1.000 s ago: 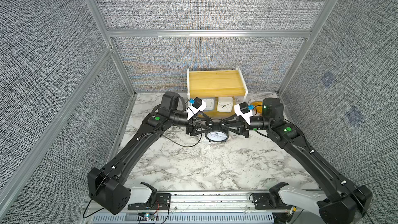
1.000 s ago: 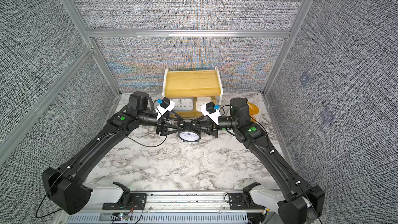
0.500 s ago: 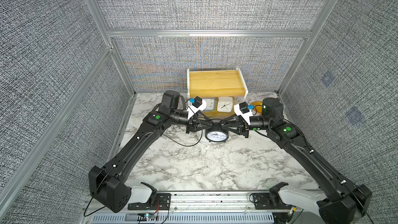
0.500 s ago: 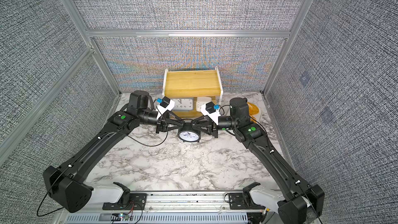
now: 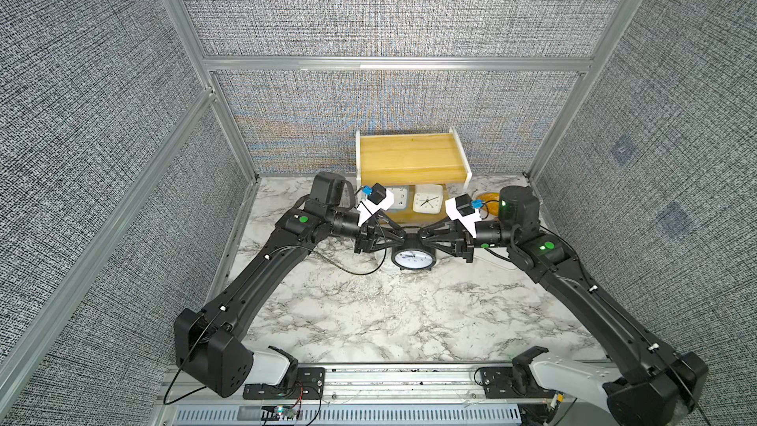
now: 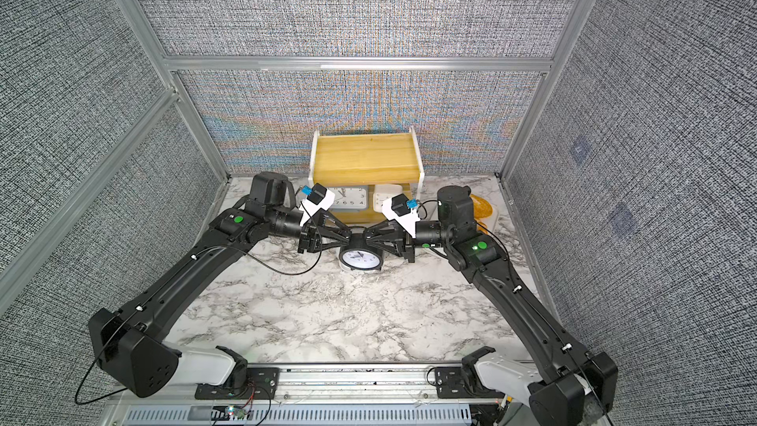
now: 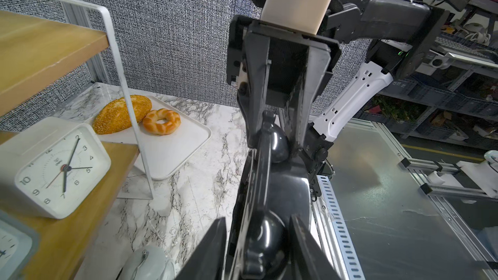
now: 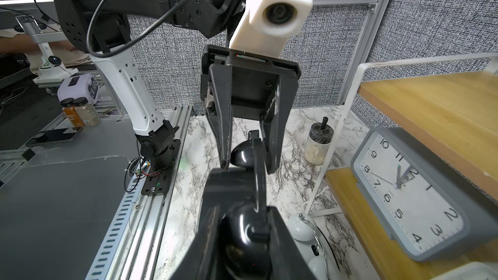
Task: Place the alarm clocks on the shelf by style
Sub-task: Place the alarm on the shelf.
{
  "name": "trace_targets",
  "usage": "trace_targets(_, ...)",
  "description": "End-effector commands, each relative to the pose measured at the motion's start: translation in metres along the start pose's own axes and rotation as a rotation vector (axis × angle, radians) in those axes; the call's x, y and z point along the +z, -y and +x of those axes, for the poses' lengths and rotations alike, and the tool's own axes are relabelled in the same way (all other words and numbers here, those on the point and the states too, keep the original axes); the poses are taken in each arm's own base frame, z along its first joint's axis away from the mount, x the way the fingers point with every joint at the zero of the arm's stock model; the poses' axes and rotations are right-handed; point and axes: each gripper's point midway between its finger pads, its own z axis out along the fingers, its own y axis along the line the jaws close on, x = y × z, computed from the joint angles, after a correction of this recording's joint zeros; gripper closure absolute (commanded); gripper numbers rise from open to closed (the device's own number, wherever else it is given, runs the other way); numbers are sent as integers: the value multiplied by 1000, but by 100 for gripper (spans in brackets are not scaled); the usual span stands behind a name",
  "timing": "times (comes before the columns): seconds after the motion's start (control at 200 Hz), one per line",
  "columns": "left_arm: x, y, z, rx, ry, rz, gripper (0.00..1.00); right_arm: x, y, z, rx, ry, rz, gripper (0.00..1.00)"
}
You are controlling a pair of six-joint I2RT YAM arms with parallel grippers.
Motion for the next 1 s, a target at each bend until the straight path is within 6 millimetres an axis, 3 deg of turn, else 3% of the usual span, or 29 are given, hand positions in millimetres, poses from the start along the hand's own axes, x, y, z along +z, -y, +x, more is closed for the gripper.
trace_targets(0.0, 0, 1, 2, -5, -9, 2, 68, 0, -2, -11, -38, 33, -11, 77)
trace_targets(0.165, -1, 3, 0, 2, -11, 0, 89, 0, -1, -9, -31, 30, -7, 77)
trace_targets(0.636, -7, 5, -6, 16, -17, -56, 95, 2, 7, -3, -14, 23, 28, 76)
trace_targets(0.691, -8, 3, -7, 16, -15, -63, 95, 1, 9, -3, -16, 21, 41, 72)
trace_targets(0.856, -9, 2, -13, 21, -8, -87, 96, 0, 20, 1, -4, 4, 113, 45)
trace_targets(0.996, -12, 0, -16, 27, -6, -117, 96, -2, 28, 2, -1, 6, 169, 31)
